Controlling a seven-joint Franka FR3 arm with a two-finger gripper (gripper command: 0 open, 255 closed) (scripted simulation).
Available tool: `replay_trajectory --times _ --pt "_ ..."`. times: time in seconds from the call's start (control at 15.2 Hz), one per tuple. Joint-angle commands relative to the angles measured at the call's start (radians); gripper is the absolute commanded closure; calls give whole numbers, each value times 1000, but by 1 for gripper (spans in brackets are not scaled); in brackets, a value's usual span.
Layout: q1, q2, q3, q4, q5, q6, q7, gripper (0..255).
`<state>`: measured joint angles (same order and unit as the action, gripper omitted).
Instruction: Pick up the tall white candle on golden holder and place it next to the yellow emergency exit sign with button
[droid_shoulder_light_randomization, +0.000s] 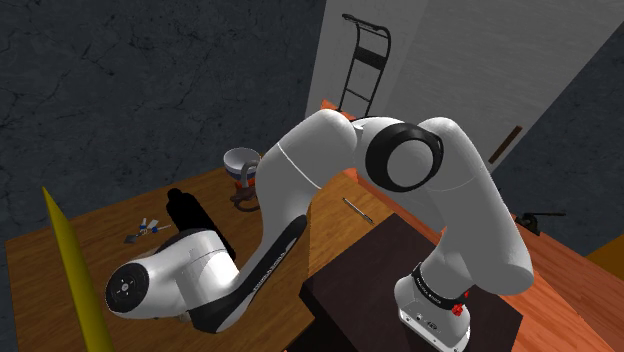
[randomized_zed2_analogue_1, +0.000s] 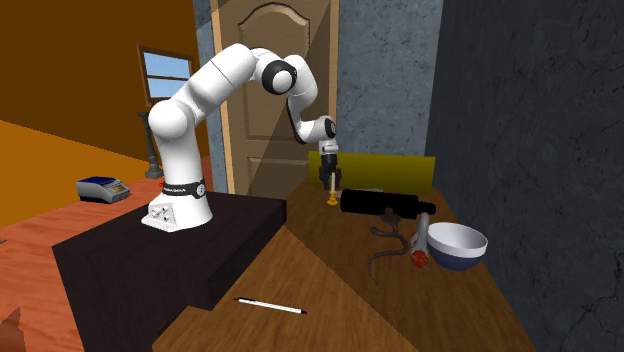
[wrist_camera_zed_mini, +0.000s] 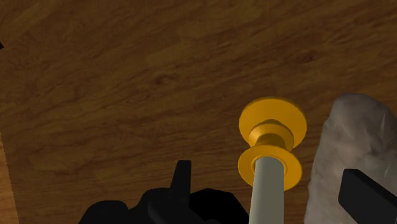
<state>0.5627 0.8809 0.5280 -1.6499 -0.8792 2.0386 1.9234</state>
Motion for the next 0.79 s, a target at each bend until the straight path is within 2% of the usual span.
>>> replay_trajectory --times 0.0,0.26,0.73 --pt "0 0 0 0 0 0 0 0" --pt "9 -60 41 18 50 -76 -23 0" --pt "9 -60 41 18 50 -76 -23 0"
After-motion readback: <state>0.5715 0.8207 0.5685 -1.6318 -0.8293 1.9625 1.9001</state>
